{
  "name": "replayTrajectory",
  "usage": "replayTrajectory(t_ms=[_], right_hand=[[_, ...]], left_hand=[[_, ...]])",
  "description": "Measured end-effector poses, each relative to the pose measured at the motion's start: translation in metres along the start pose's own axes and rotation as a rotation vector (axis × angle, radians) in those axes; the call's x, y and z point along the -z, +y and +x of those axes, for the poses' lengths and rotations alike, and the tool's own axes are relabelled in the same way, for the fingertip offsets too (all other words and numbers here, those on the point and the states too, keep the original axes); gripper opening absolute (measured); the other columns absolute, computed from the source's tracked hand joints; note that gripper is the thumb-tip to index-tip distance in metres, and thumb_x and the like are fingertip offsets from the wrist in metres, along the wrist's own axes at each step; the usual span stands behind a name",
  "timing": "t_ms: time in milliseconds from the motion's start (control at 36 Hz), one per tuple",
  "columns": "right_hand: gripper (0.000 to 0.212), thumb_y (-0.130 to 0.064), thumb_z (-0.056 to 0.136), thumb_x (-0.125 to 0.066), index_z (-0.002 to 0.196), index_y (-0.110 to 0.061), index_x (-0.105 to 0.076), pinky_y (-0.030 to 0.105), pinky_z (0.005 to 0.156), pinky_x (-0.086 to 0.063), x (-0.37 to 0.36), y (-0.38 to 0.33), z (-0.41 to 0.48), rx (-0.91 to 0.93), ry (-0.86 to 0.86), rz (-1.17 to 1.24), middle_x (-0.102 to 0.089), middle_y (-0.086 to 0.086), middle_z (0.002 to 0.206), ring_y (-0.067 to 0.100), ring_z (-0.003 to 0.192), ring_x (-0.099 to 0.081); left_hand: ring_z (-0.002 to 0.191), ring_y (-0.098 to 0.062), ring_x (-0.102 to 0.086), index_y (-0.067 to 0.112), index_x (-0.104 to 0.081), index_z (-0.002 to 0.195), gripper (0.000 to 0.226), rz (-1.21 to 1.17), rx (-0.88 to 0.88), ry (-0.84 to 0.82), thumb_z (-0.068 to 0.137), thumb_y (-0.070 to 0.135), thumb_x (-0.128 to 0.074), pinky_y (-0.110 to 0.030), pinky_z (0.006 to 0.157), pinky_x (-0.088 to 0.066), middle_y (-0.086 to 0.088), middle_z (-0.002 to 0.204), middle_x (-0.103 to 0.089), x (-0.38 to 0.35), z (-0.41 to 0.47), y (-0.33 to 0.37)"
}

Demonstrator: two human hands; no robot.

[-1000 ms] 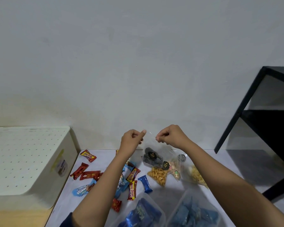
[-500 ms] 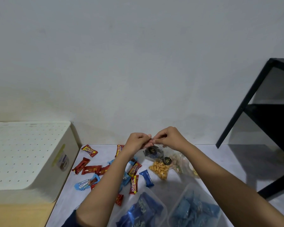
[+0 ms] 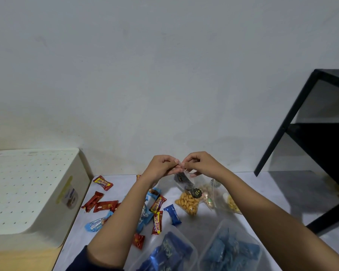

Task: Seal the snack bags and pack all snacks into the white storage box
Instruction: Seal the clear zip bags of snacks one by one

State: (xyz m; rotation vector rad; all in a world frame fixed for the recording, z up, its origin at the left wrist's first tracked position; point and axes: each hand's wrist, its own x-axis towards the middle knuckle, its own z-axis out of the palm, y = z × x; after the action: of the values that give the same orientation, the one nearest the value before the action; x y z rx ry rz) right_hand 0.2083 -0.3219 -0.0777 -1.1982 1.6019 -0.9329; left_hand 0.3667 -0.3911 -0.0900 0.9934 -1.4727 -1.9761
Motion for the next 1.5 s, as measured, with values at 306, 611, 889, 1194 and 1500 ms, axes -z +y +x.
replayTrajectory(t_ms=[306, 611, 889, 1194, 1500], right_hand=[[0.008, -0.004, 0.079, -0.065, 0.082, -0.001, -0.072, 0.017, 0.057, -0.052, 0.002, -0.002, 0.0, 0.049, 0.078, -0.133, -0.07, 0.016, 0.07, 0.012, 0.059, -0.065], [0.009, -0.012, 0.077, -0.069, 0.078, -0.005, -0.073, 0.031, 0.068, -0.06, -0.004, -0.007, -0.002, 0.093, 0.122, -0.254, -0.071, 0.013, 0.067, 0.02, 0.063, -0.068], [0.01, -0.003, 0.084, -0.065, 0.074, -0.005, -0.067, 0.025, 0.06, -0.059, 0.001, -0.001, -0.004, -0.023, 0.098, 0.017, -0.067, 0.015, 0.066, 0.015, 0.055, -0.066], [0.01, -0.005, 0.087, -0.063, 0.078, -0.009, -0.067, 0.018, 0.058, -0.056, 0.003, 0.009, -0.005, -0.029, 0.101, 0.137, -0.067, 0.016, 0.081, 0.017, 0.064, -0.065], [0.036, -0.025, 0.078, -0.074, 0.111, -0.029, -0.061, 0.021, 0.083, -0.053, -0.006, 0.02, -0.011, 0.198, 0.141, -0.138, -0.068, 0.001, 0.101, 0.008, 0.091, -0.065]], left_hand=[[0.066, -0.01, -0.07, -0.001, -0.066, 0.083, 0.017, 0.104, -0.021, -0.011, 0.091, -0.003, -0.051, -0.016, 0.071, -0.057, -0.013, 0.079, -0.067, -0.002, 0.0, 0.003], [0.058, -0.012, -0.069, -0.007, -0.067, 0.084, 0.01, 0.064, -0.043, 0.052, 0.086, -0.002, -0.059, -0.015, 0.062, -0.056, -0.009, 0.065, -0.07, -0.005, 0.001, 0.0], [0.069, -0.015, -0.069, -0.001, -0.069, 0.082, 0.013, 0.13, -0.086, 0.044, 0.088, 0.002, -0.058, -0.018, 0.07, -0.057, -0.011, 0.076, -0.071, -0.005, -0.002, -0.002], [0.062, -0.008, -0.069, -0.004, -0.066, 0.085, 0.012, 0.115, -0.139, 0.04, 0.089, 0.001, -0.056, -0.015, 0.066, -0.056, -0.001, 0.064, -0.072, -0.01, -0.005, -0.003], [0.066, -0.012, -0.07, -0.008, -0.065, 0.088, 0.014, -0.183, -0.117, 0.194, 0.089, -0.001, -0.054, -0.016, 0.068, -0.057, -0.011, 0.07, -0.071, -0.008, 0.004, -0.006]])
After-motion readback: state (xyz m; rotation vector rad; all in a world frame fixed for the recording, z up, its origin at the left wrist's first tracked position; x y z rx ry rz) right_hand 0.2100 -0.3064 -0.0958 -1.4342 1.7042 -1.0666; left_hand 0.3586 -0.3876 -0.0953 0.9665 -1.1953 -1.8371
